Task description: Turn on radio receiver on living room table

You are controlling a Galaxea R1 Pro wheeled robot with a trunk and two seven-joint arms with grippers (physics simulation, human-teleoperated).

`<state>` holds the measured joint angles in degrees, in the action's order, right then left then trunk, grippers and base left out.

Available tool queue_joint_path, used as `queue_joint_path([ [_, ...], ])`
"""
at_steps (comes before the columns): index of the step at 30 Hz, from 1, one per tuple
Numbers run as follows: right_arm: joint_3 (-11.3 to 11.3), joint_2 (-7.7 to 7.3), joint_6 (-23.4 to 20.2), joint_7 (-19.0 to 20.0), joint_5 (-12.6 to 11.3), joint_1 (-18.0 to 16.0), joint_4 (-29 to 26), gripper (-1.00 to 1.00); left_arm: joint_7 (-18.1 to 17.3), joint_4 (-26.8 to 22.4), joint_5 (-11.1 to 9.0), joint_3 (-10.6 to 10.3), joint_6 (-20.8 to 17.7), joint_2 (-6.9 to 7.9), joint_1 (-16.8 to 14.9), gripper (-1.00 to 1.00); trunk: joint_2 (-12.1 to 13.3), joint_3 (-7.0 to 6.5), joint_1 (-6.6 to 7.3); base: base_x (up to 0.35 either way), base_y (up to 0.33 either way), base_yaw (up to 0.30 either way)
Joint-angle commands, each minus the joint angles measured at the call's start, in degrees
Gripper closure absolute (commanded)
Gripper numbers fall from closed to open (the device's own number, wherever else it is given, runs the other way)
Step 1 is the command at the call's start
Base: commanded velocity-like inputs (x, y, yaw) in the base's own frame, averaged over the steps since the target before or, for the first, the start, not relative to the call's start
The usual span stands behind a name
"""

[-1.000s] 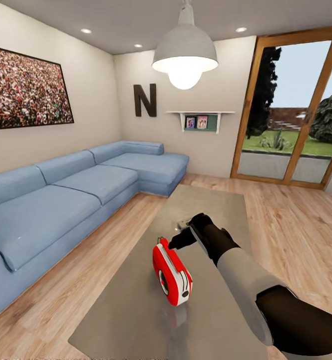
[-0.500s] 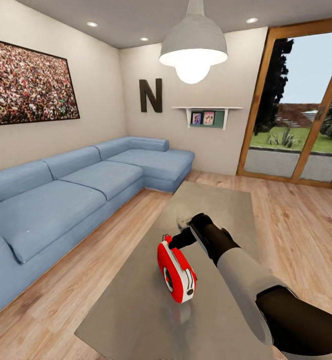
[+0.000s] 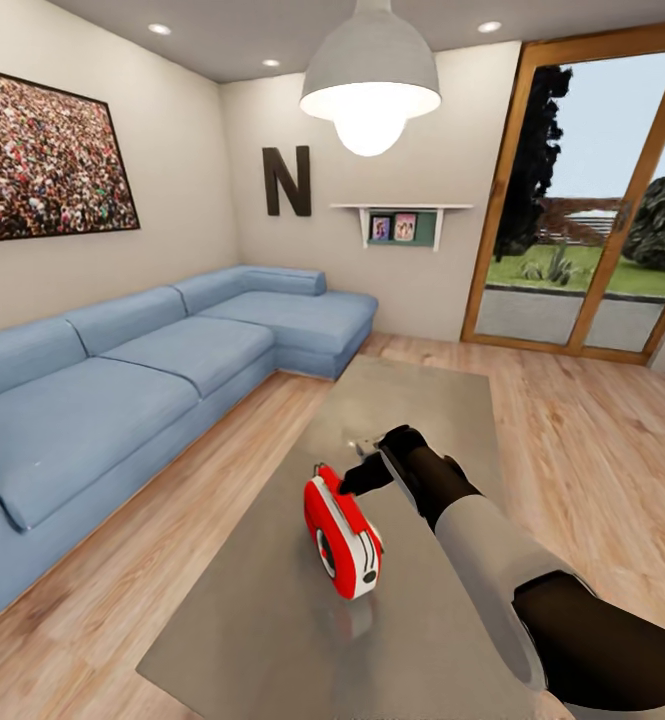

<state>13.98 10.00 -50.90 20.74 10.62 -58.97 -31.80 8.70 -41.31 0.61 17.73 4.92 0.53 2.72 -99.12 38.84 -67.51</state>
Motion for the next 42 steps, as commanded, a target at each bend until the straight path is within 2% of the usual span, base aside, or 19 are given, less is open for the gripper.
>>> queue_joint_path([
  [1, 0.0, 0.0, 0.0, 0.0, 0.0, 0.0, 0.0, -1.0, 0.0, 0.0, 0.0, 0.0, 0.0, 0.0, 0.0, -1.0, 0.0, 0.09, 0.0, 0.0, 0.0, -0.151],
  [17, 0.2, 0.0, 1.1, 0.2, 0.0, 0.0, 0.0, -1.0, 0.0, 0.0, 0.0, 0.0, 0.0, -0.07, 0.0, -1.0, 0.0, 1.03, 0.0, 0.0, 0.0, -0.028],
  [42, 0.3, 0.0, 1.9, 0.1, 0.1, 0.0, 0.1, -1.0, 0.0, 0.0, 0.0, 0.0, 0.0, -0.02, 0.0, -1.0, 0.0, 2.69, 0.0, 0.0, 0.0, 0.109],
])
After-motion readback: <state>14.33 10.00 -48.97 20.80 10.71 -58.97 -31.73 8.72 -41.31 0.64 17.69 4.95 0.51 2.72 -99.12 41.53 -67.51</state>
